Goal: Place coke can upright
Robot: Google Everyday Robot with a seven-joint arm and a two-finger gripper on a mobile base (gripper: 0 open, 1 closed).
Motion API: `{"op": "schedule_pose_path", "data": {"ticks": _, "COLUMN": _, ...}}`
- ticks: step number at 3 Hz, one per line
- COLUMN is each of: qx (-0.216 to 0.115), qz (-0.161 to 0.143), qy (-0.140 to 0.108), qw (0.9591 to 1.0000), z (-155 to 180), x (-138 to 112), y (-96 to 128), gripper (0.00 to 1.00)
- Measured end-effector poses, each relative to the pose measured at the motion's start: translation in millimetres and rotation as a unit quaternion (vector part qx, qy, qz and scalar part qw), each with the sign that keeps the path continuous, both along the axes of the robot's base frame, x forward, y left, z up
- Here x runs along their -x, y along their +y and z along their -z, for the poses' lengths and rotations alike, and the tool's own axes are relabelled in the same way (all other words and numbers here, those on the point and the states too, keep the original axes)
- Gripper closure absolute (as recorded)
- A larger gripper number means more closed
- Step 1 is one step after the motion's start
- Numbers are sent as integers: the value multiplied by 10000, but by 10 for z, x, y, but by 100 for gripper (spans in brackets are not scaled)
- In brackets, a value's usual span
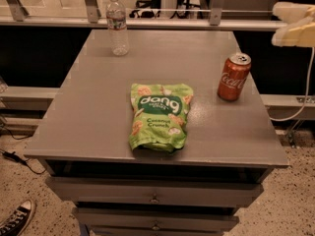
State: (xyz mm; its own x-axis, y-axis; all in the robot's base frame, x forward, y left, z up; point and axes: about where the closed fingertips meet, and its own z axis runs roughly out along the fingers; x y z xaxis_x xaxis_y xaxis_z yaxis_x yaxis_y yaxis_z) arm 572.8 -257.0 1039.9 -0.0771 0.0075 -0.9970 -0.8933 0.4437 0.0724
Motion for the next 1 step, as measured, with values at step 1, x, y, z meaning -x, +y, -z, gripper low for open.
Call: {"op": "schedule_pose_path", "data": {"ticks": 1, "qx": -36, "qz": -16, "qy": -82, "qw": 10000, "z": -60, "x": 34, "y": 3, "gripper": 0}}
